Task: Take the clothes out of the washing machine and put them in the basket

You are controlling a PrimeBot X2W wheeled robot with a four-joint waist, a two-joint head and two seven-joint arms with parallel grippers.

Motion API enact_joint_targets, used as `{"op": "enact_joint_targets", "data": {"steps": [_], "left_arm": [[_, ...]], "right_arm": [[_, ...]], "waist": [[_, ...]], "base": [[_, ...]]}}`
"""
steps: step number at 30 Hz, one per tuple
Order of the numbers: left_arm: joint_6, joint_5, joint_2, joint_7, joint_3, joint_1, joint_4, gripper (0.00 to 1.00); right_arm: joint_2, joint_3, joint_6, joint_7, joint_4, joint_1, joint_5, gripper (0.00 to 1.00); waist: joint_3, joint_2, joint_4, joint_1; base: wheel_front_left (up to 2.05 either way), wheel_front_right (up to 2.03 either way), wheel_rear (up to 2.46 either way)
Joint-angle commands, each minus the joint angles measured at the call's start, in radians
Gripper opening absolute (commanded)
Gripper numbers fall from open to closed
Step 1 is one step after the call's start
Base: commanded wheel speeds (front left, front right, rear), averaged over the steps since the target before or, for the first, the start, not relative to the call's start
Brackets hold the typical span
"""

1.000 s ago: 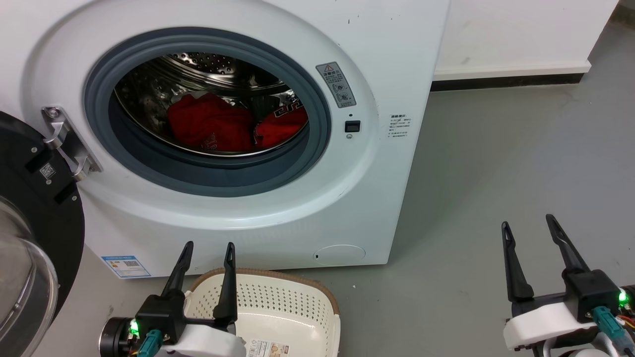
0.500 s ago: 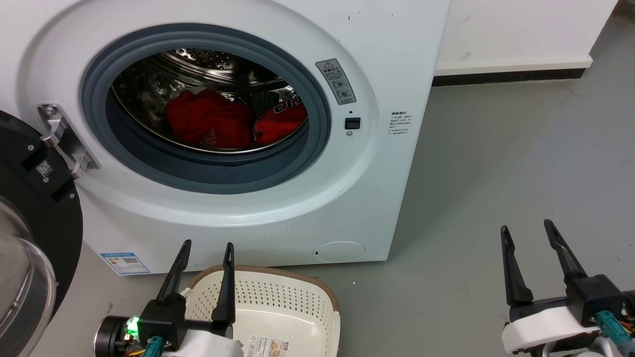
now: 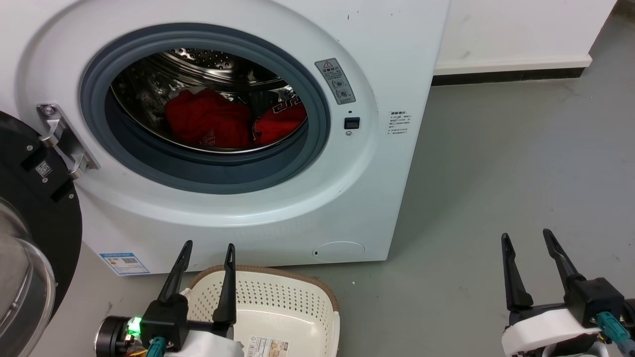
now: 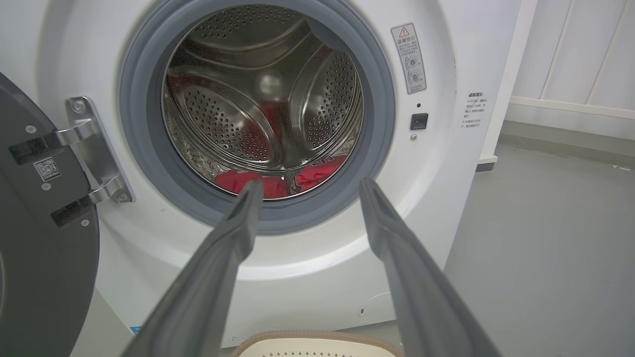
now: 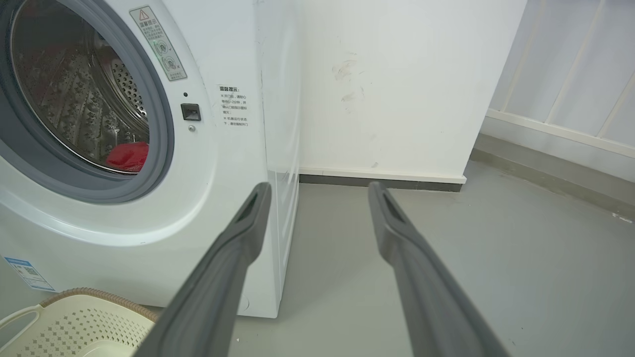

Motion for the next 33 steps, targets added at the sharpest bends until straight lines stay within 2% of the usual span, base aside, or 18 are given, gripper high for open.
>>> {"op": "enact_joint_targets", "data": {"steps": [1,8,14,20,21,27,30,33], "left_arm": [[-0.001,0.002,-0.001,-0.005,0.004,0.007,0.001,1.00],[-0.002,0.008,-0.003,-0.005,0.008,0.007,-0.005,1.00],[-0.016,0.003,0.001,-0.004,0.022,-0.023,0.003,1.00],[-0.049,-0.015,0.053,-0.004,0.083,-0.136,0.000,1.00],[-0.049,-0.015,0.053,-0.004,0.083,-0.136,0.000,1.00],[-0.086,-0.088,0.153,-0.004,0.175,-0.344,0.039,1.00],[-0.098,-0.131,0.251,0.016,0.182,-0.489,0.112,1.00],[-0.103,-0.160,0.359,0.124,0.137,-0.658,0.171,1.00]], "right_arm": [[0.001,0.002,-0.001,-0.002,0.006,-0.014,0.010,1.00],[0.001,0.003,-0.001,-0.002,0.010,-0.020,0.014,1.00],[0.001,-0.004,-0.001,-0.002,0.022,-0.047,0.026,1.00],[0.001,-0.024,-0.001,-0.002,-0.017,-0.148,0.079,1.00],[0.001,-0.024,-0.001,-0.002,-0.017,-0.148,0.079,1.00],[0.002,-0.042,-0.001,-0.002,-0.054,-0.227,0.123,1.00],[0.002,-0.045,-0.001,-0.002,-0.070,-0.254,0.144,1.00],[0.002,-0.038,-0.001,-0.002,-0.073,-0.274,0.157,1.00]], "waist": [[0.000,-0.0001,0.001,0.0000],[0.009,-0.0001,0.001,0.0000],[0.063,-0.0001,-0.013,0.0000],[0.276,-0.0001,-0.087,0.0000],[0.276,-0.0001,-0.087,0.0000],[0.471,-0.0001,-0.149,0.0000],[0.561,-0.0001,-0.170,0.0000],[0.634,-0.0001,-0.187,0.0000]], "base": [[0.00,0.00,0.00],[0.00,0.00,0.00],[0.00,0.00,0.00],[0.00,0.00,0.00],[0.00,0.00,0.00],[0.00,0.00,0.00],[0.00,0.00,0.00],[0.00,0.00,0.00]]}}
